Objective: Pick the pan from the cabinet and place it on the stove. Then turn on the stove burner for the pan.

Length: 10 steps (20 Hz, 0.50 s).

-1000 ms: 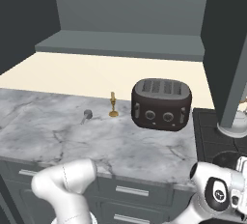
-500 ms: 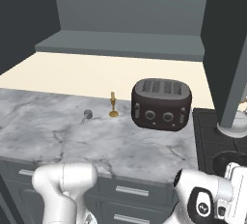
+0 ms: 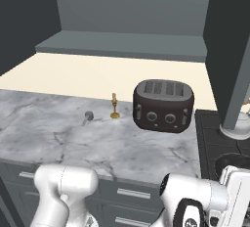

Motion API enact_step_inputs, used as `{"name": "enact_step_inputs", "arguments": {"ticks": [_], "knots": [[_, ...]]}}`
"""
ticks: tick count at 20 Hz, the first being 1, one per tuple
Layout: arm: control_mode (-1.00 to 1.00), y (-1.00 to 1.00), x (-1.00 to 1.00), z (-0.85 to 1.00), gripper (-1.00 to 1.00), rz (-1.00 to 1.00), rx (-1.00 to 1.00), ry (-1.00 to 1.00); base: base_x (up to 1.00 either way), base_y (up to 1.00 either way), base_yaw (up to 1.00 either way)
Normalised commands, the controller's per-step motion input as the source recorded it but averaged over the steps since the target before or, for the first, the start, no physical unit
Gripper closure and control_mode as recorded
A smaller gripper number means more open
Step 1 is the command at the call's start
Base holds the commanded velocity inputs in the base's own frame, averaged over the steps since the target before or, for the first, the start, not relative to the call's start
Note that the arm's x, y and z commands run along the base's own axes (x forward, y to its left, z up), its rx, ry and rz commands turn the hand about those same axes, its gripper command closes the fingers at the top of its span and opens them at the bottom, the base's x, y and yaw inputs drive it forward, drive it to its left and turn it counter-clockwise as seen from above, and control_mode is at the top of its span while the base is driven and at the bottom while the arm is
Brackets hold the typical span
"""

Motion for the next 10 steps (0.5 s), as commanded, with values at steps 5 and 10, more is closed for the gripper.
{"name": "enact_step_inputs", "arguments": {"ticks": [5,10], "knots": [[-1.00,0.34,-0.49,0.58,-1.00,0.03,0.06,-0.26,0.00,0.00,0.00],[-1.00,0.34,-0.37,0.33,-1.00,0.05,0.16,-0.30,0.00,0.00,0.00]]}}
